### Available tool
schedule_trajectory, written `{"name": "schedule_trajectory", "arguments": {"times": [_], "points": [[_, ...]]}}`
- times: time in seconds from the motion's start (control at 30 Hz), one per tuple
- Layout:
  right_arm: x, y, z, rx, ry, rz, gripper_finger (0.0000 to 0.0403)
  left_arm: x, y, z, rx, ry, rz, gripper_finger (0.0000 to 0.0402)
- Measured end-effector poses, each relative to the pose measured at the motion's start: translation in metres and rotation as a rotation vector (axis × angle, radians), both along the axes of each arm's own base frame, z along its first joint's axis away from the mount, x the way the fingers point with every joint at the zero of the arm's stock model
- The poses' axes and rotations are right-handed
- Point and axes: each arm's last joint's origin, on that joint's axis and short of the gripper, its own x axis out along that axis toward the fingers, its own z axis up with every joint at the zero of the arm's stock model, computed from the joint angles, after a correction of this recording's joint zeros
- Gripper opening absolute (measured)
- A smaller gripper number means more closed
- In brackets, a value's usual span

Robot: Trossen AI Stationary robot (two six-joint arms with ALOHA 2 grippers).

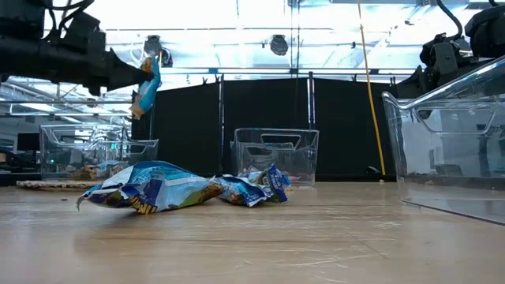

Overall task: Pick and place Granola Bars by type
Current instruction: Put the yellow granola bar into the top left transparent bin

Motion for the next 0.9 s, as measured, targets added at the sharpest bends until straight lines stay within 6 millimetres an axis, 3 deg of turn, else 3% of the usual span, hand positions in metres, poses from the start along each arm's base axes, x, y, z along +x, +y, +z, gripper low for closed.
{"name": "schedule_trajectory", "arguments": {"times": [0.23,0.37,0.7,0.9], "points": [[0.0,0.0,0.0,0.0,0.0,0.0,0.0,-0.014,0.02,0.015,0.049,-0.059,0.44,0.0003],[0.0,0.0,0.0,0.0,0.0,0.0,0.0,-0.019,0.03,0.019,0.05,-0.075,0.589,0.0003],[0.0,0.0,0.0,0.0,0.0,0.0,0.0,-0.021,0.043,0.007,-0.012,-0.029,0.691,0.0003],[0.0,0.0,0.0,0.0,0.0,0.0,0.0,-0.022,0.047,0.01,-0.03,-0.084,0.711,0.0003]]}}
